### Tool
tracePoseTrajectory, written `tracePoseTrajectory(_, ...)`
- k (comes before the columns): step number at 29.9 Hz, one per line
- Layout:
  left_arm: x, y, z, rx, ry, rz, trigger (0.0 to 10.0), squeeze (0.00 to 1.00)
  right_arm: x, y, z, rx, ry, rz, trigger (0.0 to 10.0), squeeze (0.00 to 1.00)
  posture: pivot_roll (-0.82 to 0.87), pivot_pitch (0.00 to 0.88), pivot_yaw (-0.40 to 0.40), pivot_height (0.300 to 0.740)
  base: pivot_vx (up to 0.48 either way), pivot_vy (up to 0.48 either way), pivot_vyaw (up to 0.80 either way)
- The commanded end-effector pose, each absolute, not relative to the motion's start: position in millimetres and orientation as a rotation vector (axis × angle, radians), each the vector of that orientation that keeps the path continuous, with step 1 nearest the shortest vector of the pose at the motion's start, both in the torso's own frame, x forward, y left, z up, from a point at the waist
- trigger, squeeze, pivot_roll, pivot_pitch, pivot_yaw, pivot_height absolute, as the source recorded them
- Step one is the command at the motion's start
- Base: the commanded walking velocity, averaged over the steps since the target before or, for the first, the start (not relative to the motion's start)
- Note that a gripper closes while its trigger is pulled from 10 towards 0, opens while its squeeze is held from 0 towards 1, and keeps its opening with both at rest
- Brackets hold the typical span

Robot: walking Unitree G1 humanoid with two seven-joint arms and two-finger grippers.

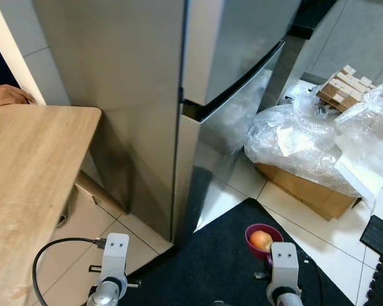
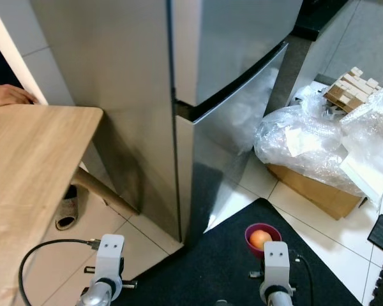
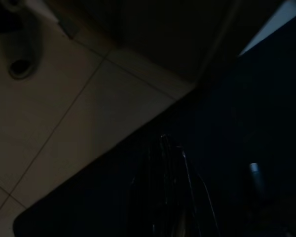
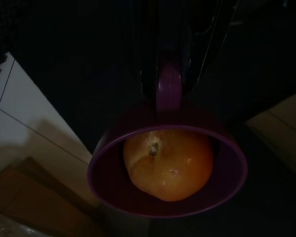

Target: Restocking fridge

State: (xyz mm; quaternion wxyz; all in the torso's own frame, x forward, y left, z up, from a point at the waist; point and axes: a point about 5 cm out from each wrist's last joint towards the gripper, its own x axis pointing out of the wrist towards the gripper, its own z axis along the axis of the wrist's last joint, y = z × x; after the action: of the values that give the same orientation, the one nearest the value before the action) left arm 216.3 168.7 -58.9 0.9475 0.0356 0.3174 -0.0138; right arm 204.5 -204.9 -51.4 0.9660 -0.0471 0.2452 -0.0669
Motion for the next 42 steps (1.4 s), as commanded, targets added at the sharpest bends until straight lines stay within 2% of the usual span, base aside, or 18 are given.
tracePoseTrajectory(1, 219, 168, -57, 0.059, 0.634, -0.015, 10.0, 0.00, 200, -210, -53, -0.098, 0.502, -0.162, 10.0, 0.00, -0.13, 0.130, -0.028, 0.731, 0.000, 0.000, 0.00)
tracePoseTrajectory(21, 220, 175, -56, 0.087, 0.627, -0.014, 10.0, 0.00, 200, -208, -54, -0.092, 0.506, -0.164, 10.0, 0.00, -0.13, 0.117, -0.019, 0.731, 0.000, 0.000, 0.00)
tracePoseTrajectory(24, 220, 175, -56, 0.086, 0.629, -0.015, 10.0, 0.00, 200, -207, -54, -0.093, 0.505, -0.163, 10.0, 0.00, -0.13, 0.113, -0.018, 0.731, 0.000, -0.480, 0.00)
tracePoseTrajectory(42, 225, 178, -49, 0.037, 0.567, 0.025, 10.0, 0.00, 199, -208, -55, -0.075, 0.517, -0.180, 10.0, 0.00, -0.13, 0.102, -0.018, 0.731, 0.000, 0.000, 0.00)
